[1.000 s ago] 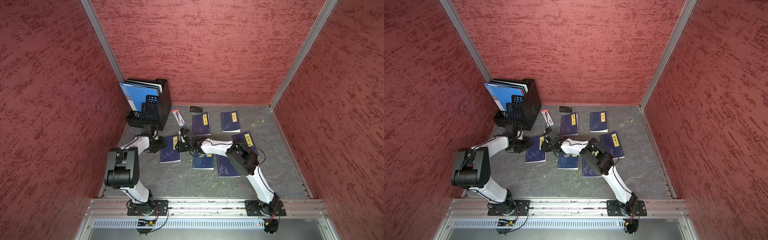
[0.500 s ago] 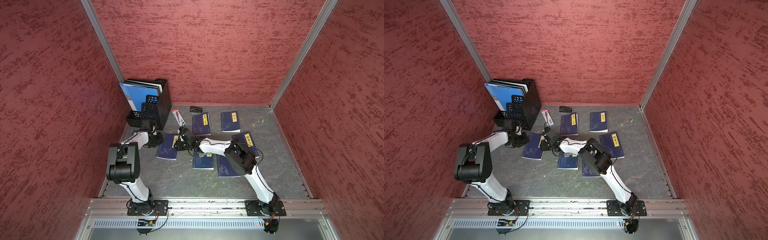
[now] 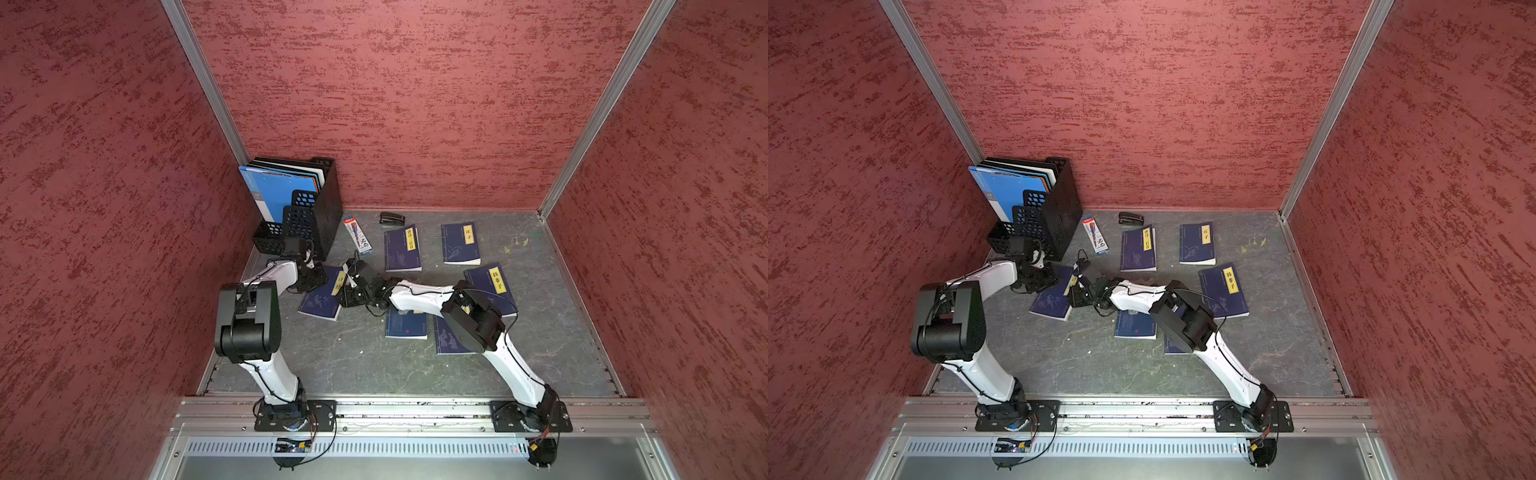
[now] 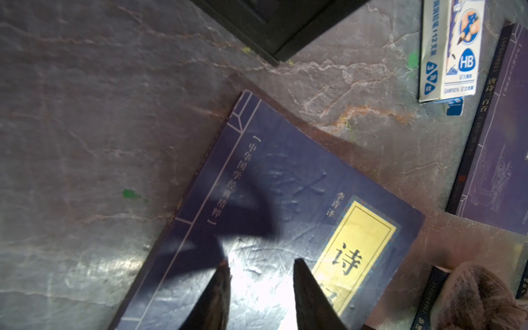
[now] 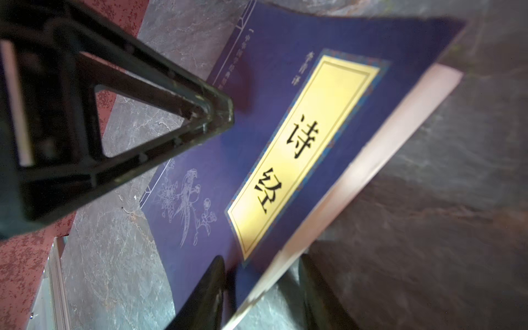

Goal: Wipe the cover of the book
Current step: Move the book to the center of the board.

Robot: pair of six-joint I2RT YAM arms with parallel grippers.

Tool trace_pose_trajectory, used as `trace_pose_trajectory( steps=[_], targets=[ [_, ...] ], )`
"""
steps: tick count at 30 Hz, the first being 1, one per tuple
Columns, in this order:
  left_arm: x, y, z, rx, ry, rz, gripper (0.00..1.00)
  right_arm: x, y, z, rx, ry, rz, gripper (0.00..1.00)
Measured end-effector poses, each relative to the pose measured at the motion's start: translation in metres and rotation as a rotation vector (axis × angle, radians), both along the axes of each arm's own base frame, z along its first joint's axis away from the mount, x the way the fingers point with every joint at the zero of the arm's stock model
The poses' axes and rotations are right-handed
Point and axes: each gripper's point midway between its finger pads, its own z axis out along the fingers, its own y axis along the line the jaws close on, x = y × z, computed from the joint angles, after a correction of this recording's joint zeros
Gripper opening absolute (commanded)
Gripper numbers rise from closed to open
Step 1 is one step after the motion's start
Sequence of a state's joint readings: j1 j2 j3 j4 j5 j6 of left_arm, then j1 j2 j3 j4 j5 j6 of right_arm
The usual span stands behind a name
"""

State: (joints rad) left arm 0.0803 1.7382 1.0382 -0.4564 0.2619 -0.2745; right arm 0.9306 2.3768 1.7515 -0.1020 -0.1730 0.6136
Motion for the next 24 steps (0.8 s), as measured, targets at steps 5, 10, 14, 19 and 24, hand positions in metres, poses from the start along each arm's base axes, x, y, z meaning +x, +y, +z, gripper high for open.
trace_pose_trajectory(
  steps=[5,10,14,19,24],
  targets=[
    [-0.006,-0.002,0.007,0.005,-0.018,-0.009,0.58,-0.004,-0.023,0.011,-0.082,-0.053,-0.003,0.57],
    [-0.009,-0.011,0.021,0.024,-0.057,-0.031,0.68,-0.008,-0.054,0.059,-0.149,-0.160,-0.002,0.68],
    [-0.008,-0.014,0.027,0.041,-0.073,-0.039,0.69,-0.009,-0.080,0.111,-0.174,-0.266,-0.025,0.73],
    [-0.017,-0.013,0.023,0.060,-0.062,-0.036,0.73,-0.015,-0.126,0.127,-0.260,-0.324,-0.078,0.77],
    [-0.025,-0.004,0.015,0.078,-0.040,-0.005,0.75,-0.024,-0.176,0.087,-0.383,-0.268,-0.111,0.80]
  ],
)
